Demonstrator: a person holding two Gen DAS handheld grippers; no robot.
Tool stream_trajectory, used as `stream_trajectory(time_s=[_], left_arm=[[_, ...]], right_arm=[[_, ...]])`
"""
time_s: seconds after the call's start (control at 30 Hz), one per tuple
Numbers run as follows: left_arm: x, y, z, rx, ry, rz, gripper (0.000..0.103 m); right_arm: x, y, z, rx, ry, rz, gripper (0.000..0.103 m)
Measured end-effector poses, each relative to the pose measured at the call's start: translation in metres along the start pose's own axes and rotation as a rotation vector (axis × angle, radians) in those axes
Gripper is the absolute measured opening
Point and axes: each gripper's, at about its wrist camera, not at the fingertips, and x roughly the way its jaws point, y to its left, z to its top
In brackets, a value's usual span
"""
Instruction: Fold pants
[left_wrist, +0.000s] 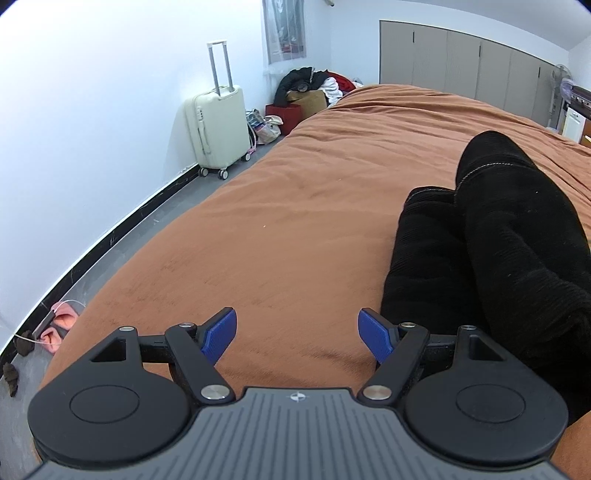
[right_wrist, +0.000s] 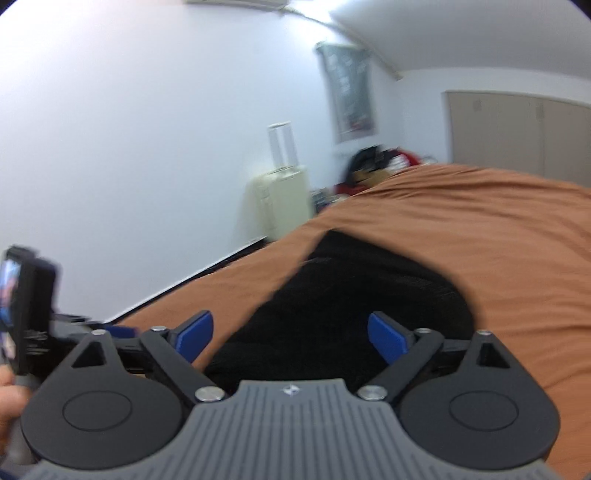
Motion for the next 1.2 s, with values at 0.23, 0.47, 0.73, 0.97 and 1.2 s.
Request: stream_trajectory(time_s=[0.23, 0.47, 0.73, 0.97, 1.2], left_arm=[[-0.020, -0.026, 0.022, 0.030, -0.065, -0.033, 0.088], [-0.043, -0.106, 0.054, 0.145, -0.174, -0.149, 0.089], [0.009, -0.171, 0.049, 0.279, -0.160, -0.084, 0.094], [0.038, -0.142, 0.041, 0.266, -0.133, -0.026, 0.103], [0.047, -0.114, 0.027, 0.229, -0.094, -0.030, 0.103]], right_arm=[[0.017, -0.093, -0.019, 0.053, 0.096, -0.299, 0.089], [0.039, -0.121, -0.046, 0.113, 0.157, -0.409, 0.089], [0.067, -0.137, -0.055, 0.199, 0.222, -0.475, 0.089], [0.085, -0.118, -0.052, 0.153, 0.206, -0.394, 0.074], [0.090, -0.088, -0.043, 0.081, 0.202, -0.412, 0.070]])
